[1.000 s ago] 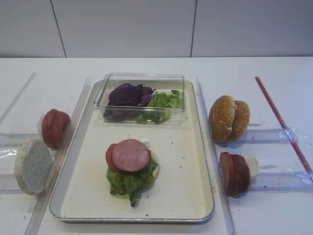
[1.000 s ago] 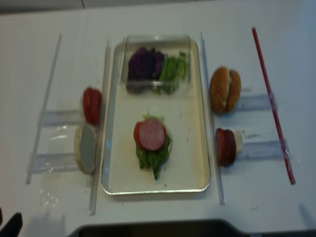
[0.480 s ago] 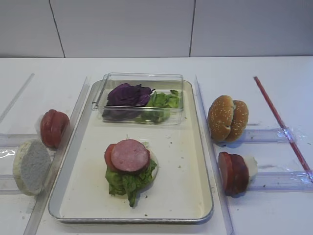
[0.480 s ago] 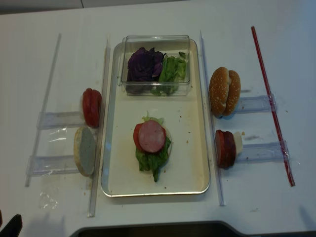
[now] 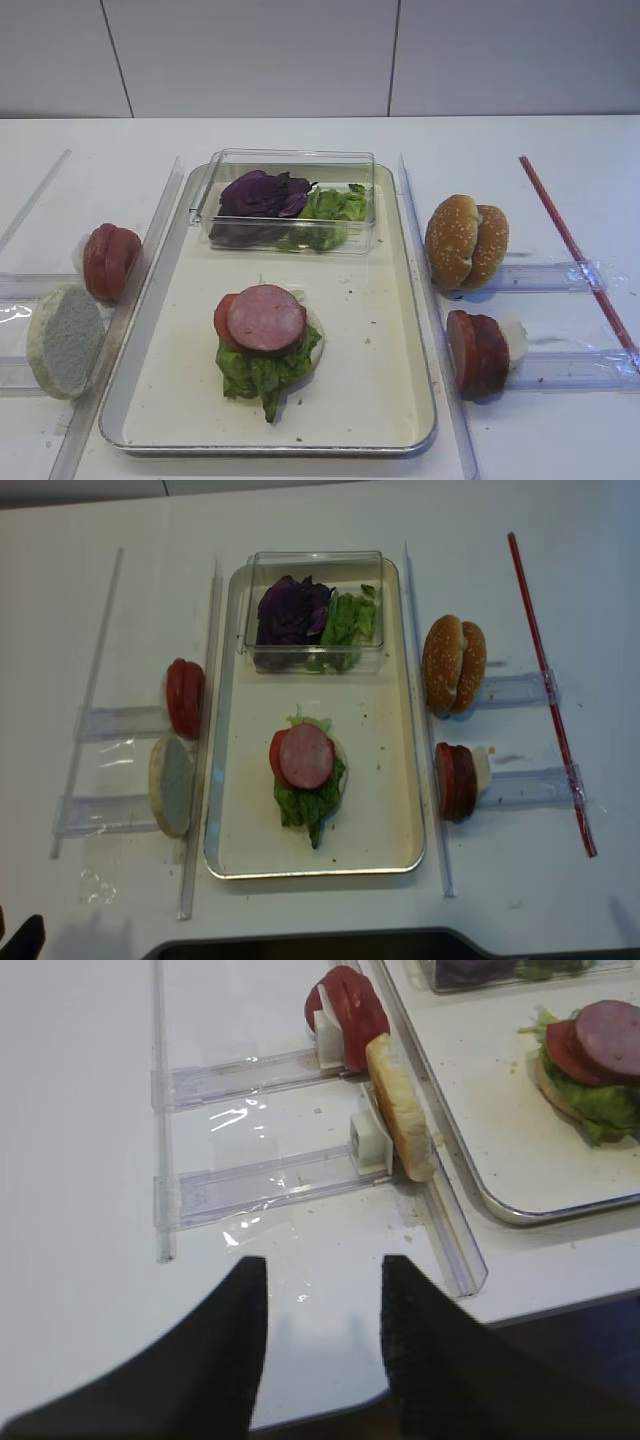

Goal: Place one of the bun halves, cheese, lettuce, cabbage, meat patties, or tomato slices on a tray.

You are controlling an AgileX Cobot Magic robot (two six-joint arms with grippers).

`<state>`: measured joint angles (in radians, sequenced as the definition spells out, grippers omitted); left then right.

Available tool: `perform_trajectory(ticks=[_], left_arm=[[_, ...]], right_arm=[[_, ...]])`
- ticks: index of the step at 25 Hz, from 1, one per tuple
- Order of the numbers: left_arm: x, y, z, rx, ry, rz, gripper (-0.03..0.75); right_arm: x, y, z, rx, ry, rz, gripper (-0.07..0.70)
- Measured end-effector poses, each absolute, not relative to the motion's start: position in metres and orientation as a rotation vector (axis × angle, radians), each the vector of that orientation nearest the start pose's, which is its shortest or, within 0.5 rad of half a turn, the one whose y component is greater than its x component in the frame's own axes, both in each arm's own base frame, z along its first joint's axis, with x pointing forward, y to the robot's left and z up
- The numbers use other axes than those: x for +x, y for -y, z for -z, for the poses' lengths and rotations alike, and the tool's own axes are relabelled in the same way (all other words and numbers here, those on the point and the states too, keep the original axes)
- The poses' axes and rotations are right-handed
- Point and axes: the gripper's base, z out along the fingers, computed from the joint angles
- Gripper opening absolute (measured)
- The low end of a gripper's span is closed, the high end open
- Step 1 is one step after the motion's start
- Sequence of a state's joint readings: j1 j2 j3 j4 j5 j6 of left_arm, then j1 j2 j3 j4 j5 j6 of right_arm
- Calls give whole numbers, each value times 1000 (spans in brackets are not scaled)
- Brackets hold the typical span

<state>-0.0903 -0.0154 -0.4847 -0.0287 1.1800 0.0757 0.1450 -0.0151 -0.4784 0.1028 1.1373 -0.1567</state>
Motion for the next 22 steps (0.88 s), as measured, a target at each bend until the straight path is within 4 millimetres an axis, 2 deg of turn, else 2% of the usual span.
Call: perform_trajectory(ticks=[7, 22], left_arm=[[-11, 1, -264, 183, -2156, 44, 265], [-11, 1, -264, 183, -2156, 44, 265]], right_arm=[[-8, -9, -266, -135, -2118, -9, 428], [-8, -11, -266, -99, -2118, -39, 428]])
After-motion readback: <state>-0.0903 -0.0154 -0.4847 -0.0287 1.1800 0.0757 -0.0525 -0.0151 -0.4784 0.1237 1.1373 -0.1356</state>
